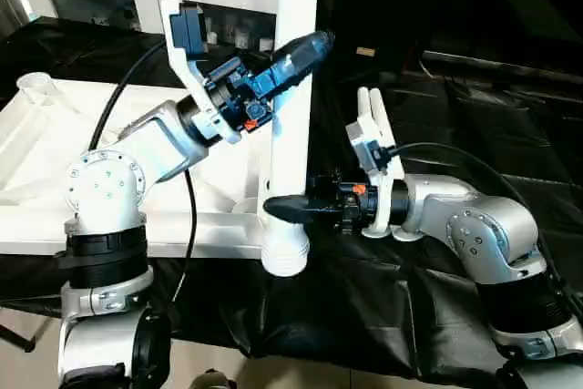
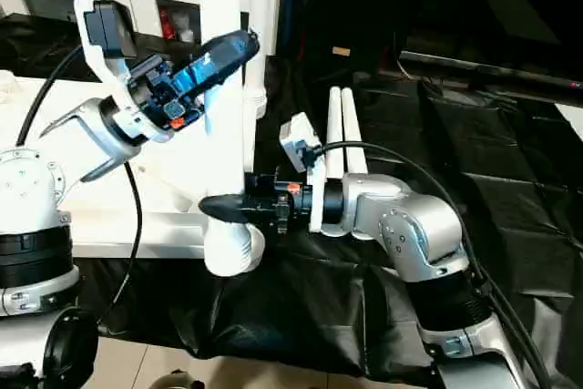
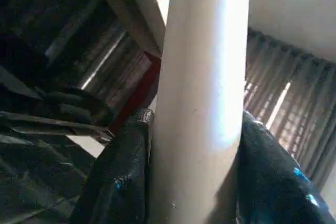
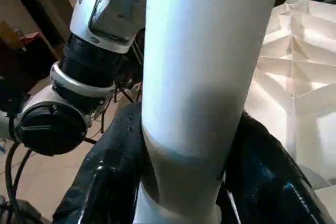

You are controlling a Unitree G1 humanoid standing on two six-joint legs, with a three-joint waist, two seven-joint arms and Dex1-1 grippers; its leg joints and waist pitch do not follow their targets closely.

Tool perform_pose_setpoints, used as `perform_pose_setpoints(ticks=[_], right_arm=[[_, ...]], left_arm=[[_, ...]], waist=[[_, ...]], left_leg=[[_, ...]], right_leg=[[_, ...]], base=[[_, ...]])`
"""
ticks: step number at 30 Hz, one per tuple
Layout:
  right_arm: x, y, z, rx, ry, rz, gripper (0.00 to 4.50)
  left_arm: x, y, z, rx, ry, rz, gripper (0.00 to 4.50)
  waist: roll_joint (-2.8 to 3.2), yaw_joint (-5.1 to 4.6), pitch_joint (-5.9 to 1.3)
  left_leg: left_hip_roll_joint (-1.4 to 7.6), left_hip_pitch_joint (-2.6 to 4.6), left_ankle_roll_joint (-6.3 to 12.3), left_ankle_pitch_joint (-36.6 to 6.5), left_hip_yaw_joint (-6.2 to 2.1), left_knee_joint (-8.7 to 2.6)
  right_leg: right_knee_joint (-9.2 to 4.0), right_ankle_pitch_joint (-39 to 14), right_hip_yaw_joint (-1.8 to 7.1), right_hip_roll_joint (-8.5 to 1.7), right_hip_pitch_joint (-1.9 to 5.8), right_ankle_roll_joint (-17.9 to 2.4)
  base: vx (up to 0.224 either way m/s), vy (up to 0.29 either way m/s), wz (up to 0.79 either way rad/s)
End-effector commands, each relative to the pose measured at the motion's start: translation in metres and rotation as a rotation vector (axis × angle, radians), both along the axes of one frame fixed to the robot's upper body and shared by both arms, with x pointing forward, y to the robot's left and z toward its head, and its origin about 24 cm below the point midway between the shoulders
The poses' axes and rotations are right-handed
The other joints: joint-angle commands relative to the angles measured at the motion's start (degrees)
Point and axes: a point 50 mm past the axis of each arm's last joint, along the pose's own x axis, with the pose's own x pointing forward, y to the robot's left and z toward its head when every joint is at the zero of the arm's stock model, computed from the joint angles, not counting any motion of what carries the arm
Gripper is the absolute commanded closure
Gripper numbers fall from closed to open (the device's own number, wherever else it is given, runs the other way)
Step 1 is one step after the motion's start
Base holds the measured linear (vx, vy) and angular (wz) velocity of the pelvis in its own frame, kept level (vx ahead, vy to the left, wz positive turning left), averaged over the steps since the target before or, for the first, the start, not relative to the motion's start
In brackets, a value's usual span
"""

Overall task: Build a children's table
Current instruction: Insert table leg to table base

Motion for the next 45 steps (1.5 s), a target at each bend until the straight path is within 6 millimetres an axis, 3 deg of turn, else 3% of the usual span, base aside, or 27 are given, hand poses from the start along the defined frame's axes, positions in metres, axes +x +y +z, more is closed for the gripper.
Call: perform_pose_setpoints(ticks=[1,7,11,17,20,24,36,45], right_arm=[[0.005,0.0,0.008,-0.009,-0.078,-0.052,2.31],[0.014,0.001,0.01,-0.019,-0.079,-0.185,1.6],[0.023,-0.002,0.01,-0.028,-0.067,-0.311,1.6],[0.026,-0.005,0.012,-0.026,-0.042,-0.343,1.6],[0.03,-0.009,0.007,-0.102,-0.027,-0.403,1.6],[0.031,-0.008,0.003,-0.139,-0.012,-0.435,1.6],[0.027,0.006,-0.006,-0.194,0.05,-0.416,1.6],[0.027,0.011,-0.013,-0.234,0.054,-0.374,1.6]], left_arm=[[0.004,-0.004,-0.001,0.022,0.013,0.061,2.66],[0.015,-0.008,-0.006,0.122,-0.001,0.247,2.75],[0.018,-0.015,-0.001,0.182,-0.003,0.339,2.76],[0.021,-0.017,0.0,0.255,0.009,0.446,2.76],[0.026,-0.018,0.002,0.332,-0.045,0.616,2.76],[0.026,-0.021,0.006,0.352,-0.07,0.684,2.76],[0.027,-0.026,0.007,0.36,-0.103,0.721,2.76],[0.02,-0.033,0.009,0.349,-0.162,0.64,2.76]], waist=[[1.3,0.01,-4.18],[1.04,-0.18,-4.11],[0.97,-0.31,-4.23],[0.99,-0.44,-4.23],[0.62,-0.58,-4.2],[0.59,-0.82,-4.21],[0.5,-1.41,-4.16],[0.37,-1.33,-4.08]], left_leg=[[3.14,0.91,-2.51,-6.0,-1.28,-4.51],[3.27,1.04,-2.84,-5.9,-1.26,-4.62],[3.16,0.94,-3.07,-5.2,-1.27,-4.56],[3.12,0.86,-2.68,-5.0,-1.27,-4.52],[3.14,0.9,-2.36,-4.6,-1.22,-4.47],[3.12,0.76,-2.51,-4.1,-1.25,-4.43],[3.05,0.71,-2.44,-4.8,-1.21,-4.39],[3.1,0.65,-2.39,-4.7,-1.15,-4.4]], right_leg=[[-4.23,-3.3,2.99,-4.88,3.44,-11.5],[-4.44,-5.2,3.07,-4.86,3.23,-9.9],[-4.22,-4.1,3.05,-4.85,3.3,-9.7],[-4.27,-3.3,3.05,-4.69,3.37,-9.4],[-4.39,-3.8,3.09,-4.69,3.39,-8.7],[-4.39,-4.3,3.1,-4.75,3.37,-8.4],[-4.53,-4.9,3.09,-4.74,3.24,-9.0],[-4.53,-5.5,3.13,-4.86,3.16,-9.0]], base=[[0.0,0.0,0.0],[0.0,0.0,0.0],[0.0,0.0,0.0],[0.0,0.0,0.0],[0.0,0.0,0.0],[0.0,0.0,0.0],[0.0,0.0,0.0],[0.0,0.0,0.0]])
